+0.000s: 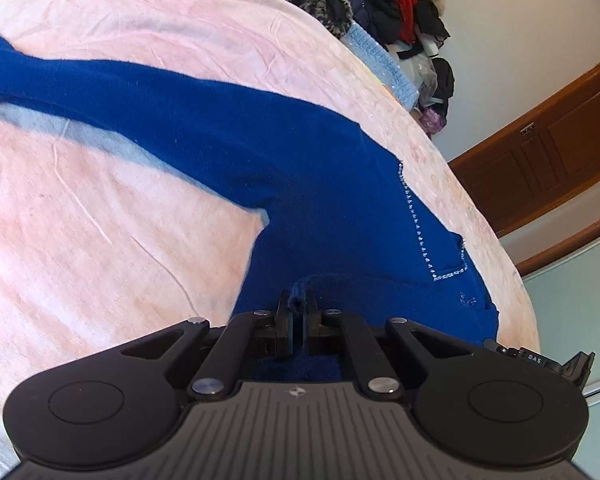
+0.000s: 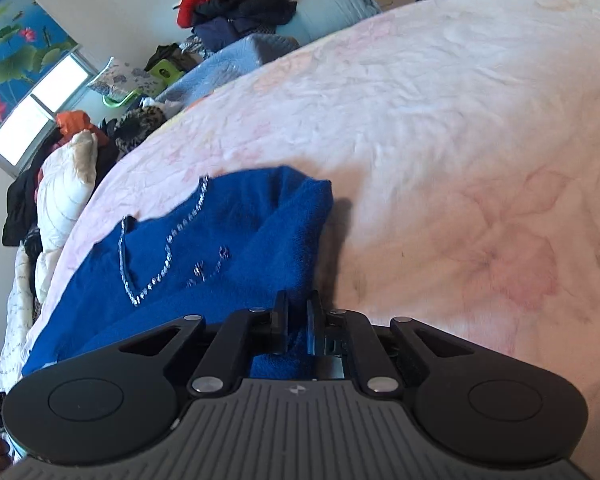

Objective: Fold small clothes

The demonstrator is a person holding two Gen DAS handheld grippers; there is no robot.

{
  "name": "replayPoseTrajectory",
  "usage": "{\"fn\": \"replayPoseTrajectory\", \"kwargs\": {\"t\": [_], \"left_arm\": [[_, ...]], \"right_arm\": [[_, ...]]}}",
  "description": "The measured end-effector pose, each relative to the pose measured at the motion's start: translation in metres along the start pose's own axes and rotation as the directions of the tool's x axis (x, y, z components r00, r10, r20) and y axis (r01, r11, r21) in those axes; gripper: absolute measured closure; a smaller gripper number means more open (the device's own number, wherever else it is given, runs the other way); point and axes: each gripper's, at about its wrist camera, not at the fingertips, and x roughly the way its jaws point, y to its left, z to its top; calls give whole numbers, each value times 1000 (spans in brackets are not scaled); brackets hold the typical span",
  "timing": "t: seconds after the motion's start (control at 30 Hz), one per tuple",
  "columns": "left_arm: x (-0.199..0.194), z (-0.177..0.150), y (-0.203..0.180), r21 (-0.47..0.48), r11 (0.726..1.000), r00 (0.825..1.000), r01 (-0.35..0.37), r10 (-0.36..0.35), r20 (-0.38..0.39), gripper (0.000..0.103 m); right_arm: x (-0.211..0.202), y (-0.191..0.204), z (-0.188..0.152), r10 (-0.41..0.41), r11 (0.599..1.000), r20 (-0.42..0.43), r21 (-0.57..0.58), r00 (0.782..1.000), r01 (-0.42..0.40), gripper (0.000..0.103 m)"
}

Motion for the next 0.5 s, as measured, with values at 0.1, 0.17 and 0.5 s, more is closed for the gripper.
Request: {"fn": "replayPoseTrajectory", "kwargs": {"t": [0.1,0.17,0.5], "left_arm": [[6,-2,3,-16,1000,1000,-8,8,-13,99],[6,-3,2,-7,1000,1000,-8,8,-17,99],[3,-3,8,-23,999,999,-32,31,-12,99]], "right_arm": [[-21,-3,-5,59,995,28,83,998,-61,45],[-43,11,-12,66,998,102,4,993,-67,43],[-7,60,-11,116,990,-11,-78,993,-116,27]]}}
